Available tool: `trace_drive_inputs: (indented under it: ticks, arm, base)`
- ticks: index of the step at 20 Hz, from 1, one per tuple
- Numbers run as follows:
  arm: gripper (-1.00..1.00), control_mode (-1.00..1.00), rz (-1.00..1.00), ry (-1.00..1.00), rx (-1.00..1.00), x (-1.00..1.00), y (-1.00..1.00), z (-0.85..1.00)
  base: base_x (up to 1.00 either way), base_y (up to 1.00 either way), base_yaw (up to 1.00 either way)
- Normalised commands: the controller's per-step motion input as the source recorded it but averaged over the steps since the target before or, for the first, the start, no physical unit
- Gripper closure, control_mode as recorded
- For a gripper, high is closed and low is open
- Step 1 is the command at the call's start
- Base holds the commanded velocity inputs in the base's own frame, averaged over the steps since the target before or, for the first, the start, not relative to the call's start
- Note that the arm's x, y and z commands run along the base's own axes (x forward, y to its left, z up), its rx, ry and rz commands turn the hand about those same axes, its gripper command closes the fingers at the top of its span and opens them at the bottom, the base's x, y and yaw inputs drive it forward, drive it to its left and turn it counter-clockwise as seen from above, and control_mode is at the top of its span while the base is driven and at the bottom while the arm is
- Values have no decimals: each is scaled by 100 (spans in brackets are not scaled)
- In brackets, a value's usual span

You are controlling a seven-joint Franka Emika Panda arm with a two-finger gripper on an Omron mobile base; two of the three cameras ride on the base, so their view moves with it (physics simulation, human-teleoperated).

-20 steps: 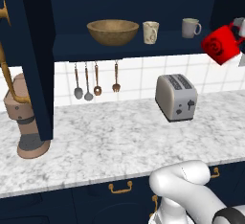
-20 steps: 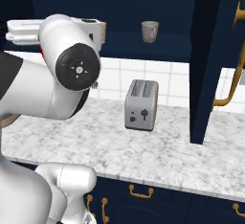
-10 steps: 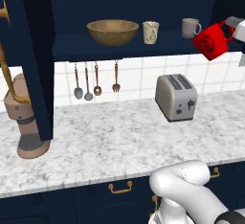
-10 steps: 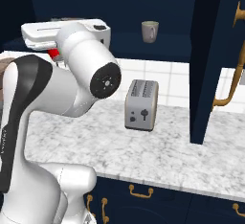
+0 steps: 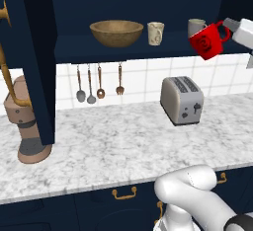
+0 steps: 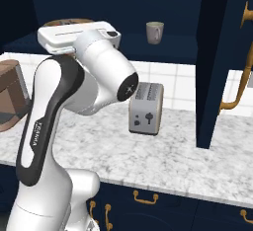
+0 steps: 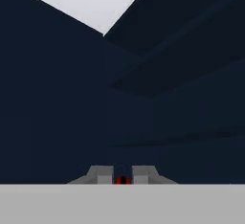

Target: Gather all objects into one cabinet and sort the glasses and bowls to opposite sides.

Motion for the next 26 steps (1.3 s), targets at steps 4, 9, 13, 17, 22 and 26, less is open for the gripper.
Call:
trace_drive_inputs:
  ticks: [4, 9, 13, 17, 22, 26]
  arm:
    - [100, -100, 13, 0, 3, 37, -2, -21]
    - [100, -100, 6, -1, 2, 35, -4, -11]
    - [100, -100, 2, -3, 0, 22, 0, -5]
    - [100, -100, -9, -3, 0, 13, 0, 0]
    - [100, -100, 0, 0, 0, 26, 5, -3]
    - [100, -100, -14, -6, 1, 29, 0, 0]
  base:
    - [0, 0, 0]
    - [0, 0, 0]
    - [0, 0, 0]
    - [0, 0, 0]
    - [0, 0, 0]
    - [0, 0, 0]
